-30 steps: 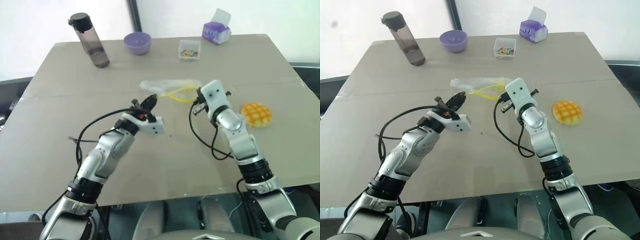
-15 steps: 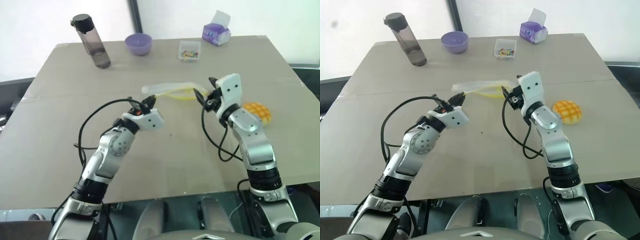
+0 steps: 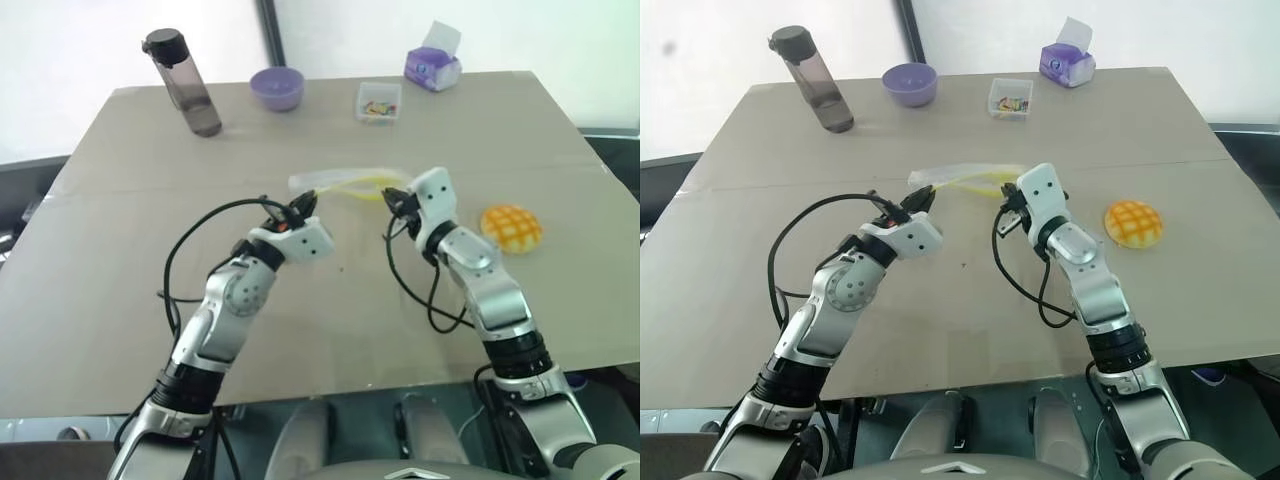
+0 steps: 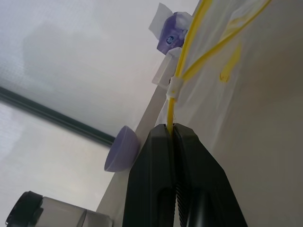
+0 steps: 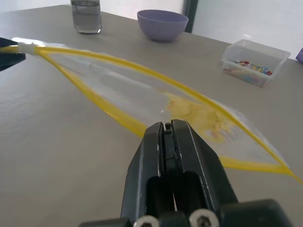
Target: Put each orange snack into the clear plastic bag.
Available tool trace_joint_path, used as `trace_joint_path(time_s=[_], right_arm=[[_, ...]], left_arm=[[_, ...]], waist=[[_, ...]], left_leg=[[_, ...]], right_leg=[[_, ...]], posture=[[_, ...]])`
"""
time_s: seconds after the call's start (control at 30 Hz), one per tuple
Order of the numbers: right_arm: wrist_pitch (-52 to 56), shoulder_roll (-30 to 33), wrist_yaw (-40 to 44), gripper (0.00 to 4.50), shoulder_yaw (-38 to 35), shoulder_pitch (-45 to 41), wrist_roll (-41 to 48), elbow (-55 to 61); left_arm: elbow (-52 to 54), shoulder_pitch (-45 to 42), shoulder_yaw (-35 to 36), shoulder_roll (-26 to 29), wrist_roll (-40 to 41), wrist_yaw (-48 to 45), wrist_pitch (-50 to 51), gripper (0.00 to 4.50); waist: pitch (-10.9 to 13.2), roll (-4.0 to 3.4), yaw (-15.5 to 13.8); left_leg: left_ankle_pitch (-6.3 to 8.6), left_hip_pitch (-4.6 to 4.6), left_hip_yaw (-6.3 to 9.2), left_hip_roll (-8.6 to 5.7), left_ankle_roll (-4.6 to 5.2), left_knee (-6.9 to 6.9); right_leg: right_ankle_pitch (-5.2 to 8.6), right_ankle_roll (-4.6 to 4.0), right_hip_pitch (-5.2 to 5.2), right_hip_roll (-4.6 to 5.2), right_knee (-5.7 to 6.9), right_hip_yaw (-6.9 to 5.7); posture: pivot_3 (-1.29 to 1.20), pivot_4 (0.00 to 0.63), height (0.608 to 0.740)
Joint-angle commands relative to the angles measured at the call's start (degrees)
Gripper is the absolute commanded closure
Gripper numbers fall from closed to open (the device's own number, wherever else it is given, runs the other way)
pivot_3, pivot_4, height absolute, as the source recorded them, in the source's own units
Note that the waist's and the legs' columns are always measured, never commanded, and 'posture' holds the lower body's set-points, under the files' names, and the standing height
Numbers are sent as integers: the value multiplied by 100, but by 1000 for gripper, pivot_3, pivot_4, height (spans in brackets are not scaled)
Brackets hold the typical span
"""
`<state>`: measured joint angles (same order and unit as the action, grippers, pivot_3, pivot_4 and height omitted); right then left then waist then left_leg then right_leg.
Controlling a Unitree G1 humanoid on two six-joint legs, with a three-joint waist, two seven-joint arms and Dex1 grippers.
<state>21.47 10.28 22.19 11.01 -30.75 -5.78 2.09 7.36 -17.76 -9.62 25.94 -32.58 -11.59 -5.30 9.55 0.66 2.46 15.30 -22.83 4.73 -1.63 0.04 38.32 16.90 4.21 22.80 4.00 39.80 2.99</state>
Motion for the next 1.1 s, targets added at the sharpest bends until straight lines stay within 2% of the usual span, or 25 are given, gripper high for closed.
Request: trace_joint_path(time_s=[0.03,0.17,0.37,0.47,0.53,0.57,0.73,0.87,1.1], right_arm=[[-371,48,76,4369,68,-414,-43,-475],[-823,164,136,4369,112,-795,-136,-1150],[-1410,371,396,4369,547,-1131,-529,-1658],[-1838,682,397,4369,1111,-1237,-1295,-1822],[-1995,764,364,4369,1220,-1278,-1470,-1893],[-2061,792,353,3871,1252,-1291,-1530,-1929],[-2206,798,318,1938,1262,-1303,-1732,-2050],[-2197,749,249,35,1181,-1273,-1772,-2025],[-2092,730,293,35,1026,-1200,-1662,-1737]], left_arm=[[350,24,-10,25,95,-50,-203,4500],[433,135,-134,173,159,-301,-496,4500],[403,270,-265,222,294,-522,-777,4500],[419,282,-283,151,215,-499,-723,4500],[420,280,-271,120,222,-500,-696,4500],[418,275,-272,109,218,-499,-693,4500],[417,268,-268,78,220,-523,-680,4500],[373,244,-259,63,206,-527,-674,4500],[287,182,-215,38,32,-460,-501,4500]], waist=[[0,0,7],[0,0,2],[0,0,4],[0,0,3],[0,0,-1],[0,0,-6],[0,0,2],[0,0,2],[0,0,-1]], left_leg=[[-2,0,-1,0,-3,0],[-5,0,-1,0,-9,-1],[-4,0,-1,0,-8,-2],[-4,0,-2,1,-7,-2],[-4,0,-3,-1,-7,-1],[-4,-1,-2,-1,-7,-2],[-5,-1,-1,-1,-9,-1],[-5,-1,-1,0,-8,-2],[-5,-1,-1,0,-8,-2]], right_leg=[[0,0,1,0,0,1],[0,0,0,0,-2,0],[0,0,1,0,-3,0],[0,0,1,0,-3,0],[0,0,0,2,-3,1],[0,0,0,2,-4,1],[0,0,0,1,-3,1],[0,0,0,0,-3,0],[0,0,0,0,-3,0]], posture=[[0,150,740],[0,150,740],[0,150,740],[0,150,740],[0,150,740],[0,150,740],[0,150,740],[0,150,740],[0,150,740]])
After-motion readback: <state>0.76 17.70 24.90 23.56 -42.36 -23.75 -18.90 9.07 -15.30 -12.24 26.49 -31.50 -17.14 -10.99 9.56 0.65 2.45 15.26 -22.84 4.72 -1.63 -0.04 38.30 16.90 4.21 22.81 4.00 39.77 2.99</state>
